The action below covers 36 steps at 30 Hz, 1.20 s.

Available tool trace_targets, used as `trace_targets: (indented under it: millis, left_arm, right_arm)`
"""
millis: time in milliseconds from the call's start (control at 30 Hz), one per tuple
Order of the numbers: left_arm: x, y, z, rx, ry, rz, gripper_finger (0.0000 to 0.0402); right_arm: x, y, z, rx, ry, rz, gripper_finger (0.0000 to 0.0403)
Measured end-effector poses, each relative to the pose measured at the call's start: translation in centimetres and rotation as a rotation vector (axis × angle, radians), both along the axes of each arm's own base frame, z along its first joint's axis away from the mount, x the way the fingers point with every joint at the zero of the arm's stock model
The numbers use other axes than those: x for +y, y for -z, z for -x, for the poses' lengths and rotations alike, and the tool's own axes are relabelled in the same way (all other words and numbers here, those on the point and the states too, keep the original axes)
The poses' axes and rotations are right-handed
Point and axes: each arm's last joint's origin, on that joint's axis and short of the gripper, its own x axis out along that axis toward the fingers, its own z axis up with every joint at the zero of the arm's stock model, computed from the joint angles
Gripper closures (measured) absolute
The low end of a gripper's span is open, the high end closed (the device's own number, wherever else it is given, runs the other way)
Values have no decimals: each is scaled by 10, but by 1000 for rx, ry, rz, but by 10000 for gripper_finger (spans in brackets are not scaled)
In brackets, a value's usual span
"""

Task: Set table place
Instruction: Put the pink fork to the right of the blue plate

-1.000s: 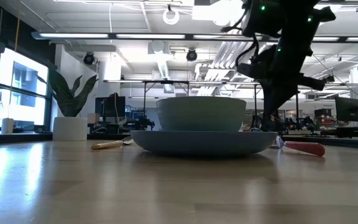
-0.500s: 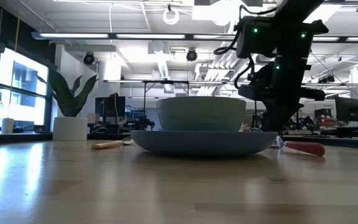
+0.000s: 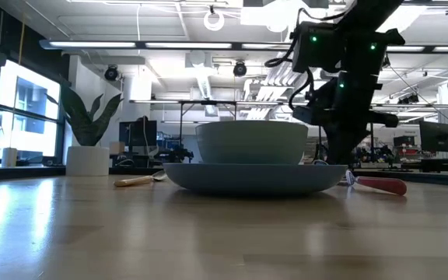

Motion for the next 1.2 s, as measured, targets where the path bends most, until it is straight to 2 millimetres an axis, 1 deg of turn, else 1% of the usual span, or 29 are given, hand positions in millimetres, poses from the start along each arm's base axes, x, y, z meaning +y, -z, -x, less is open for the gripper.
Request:
trace_targets:
  millis: [233,633,1200]
  left_arm:
    - [0,0,0,-1,0,1,273]
    - [0,0,0,1,3,8,273]
    - [0,0,0,1,3,8,273]
  right_arm:
    - [-3,9,4,91,-3,-21,403]
    - [-12,9,9,151,-14,-21,403]
    - [-12,9,16,227,-19,-28,403]
